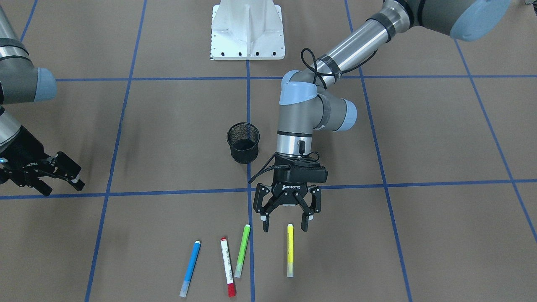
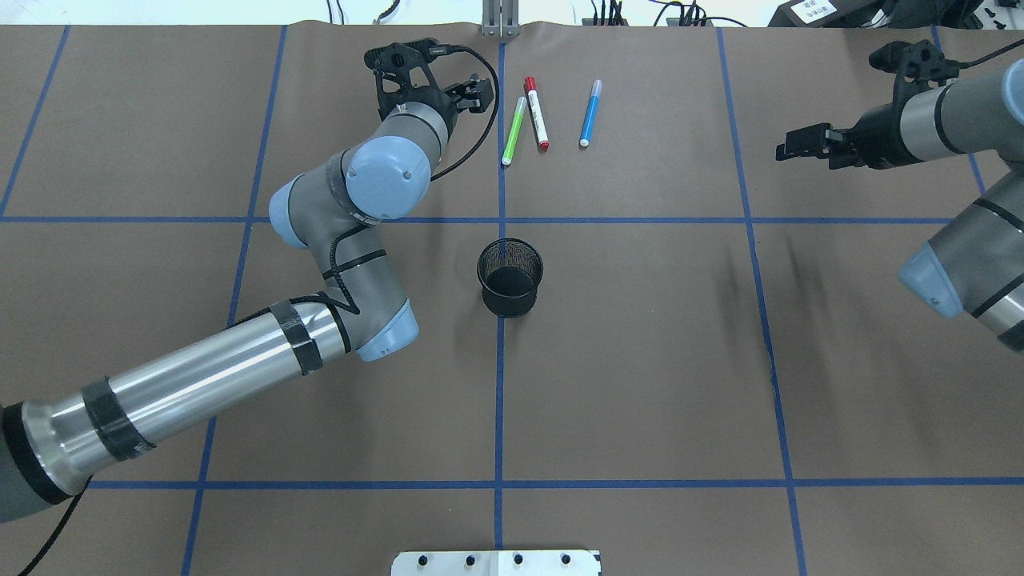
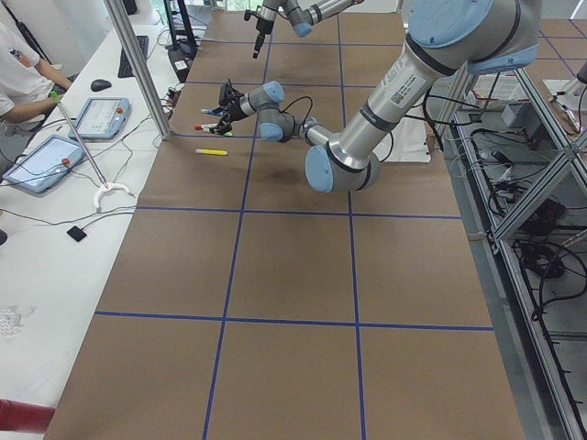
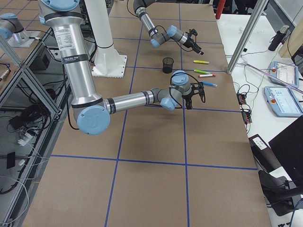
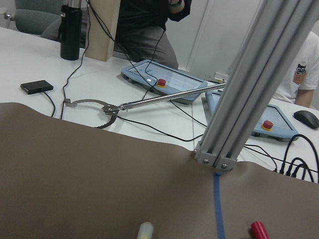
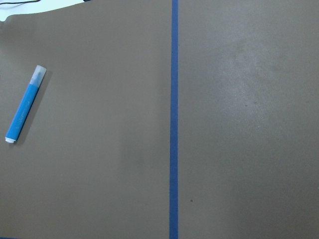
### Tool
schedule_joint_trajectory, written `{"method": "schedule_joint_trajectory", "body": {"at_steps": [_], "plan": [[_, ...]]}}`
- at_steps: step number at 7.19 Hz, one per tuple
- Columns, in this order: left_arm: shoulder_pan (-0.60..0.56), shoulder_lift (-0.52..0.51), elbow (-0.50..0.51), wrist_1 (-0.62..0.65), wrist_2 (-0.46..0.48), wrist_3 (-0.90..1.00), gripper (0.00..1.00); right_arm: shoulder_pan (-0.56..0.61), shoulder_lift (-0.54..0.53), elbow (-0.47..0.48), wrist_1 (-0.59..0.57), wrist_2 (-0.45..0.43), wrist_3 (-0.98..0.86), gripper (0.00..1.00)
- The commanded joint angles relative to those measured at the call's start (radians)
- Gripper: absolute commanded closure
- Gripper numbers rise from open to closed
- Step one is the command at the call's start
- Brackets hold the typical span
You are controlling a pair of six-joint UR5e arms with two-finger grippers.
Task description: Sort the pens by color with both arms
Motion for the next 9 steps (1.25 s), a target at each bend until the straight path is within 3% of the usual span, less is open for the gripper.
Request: {"method": "schedule_joint_trajectory", "body": {"at_steps": [1,2,3,5,7,9], "plan": [[-0.110,0.217,-0.348,0.228,-0.300,0.165,0.02,0.124,0.003,-0.002,-0.060,0.075,-0.047,0.00],[-0.179,0.331,-0.515,0.398,-0.413,0.298,0.02,0.166,0.003,-0.006,-0.125,0.075,-0.196,0.00],[-0.233,0.408,-0.582,0.568,-0.531,0.435,0.02,0.206,0.006,-0.005,-0.234,0.077,-0.354,0.00],[-0.368,0.442,-0.623,0.875,-0.726,0.671,0.02,0.234,-0.023,-0.008,-0.423,0.080,-0.579,0.00],[-0.538,0.572,-0.636,0.893,-0.990,0.882,0.01,0.260,-0.012,-0.090,-0.467,0.124,-0.746,0.00],[-0.620,0.667,-0.664,0.907,-1.034,0.927,0.01,0.312,-0.018,-0.091,-0.546,0.238,-0.777,0.00]]}}
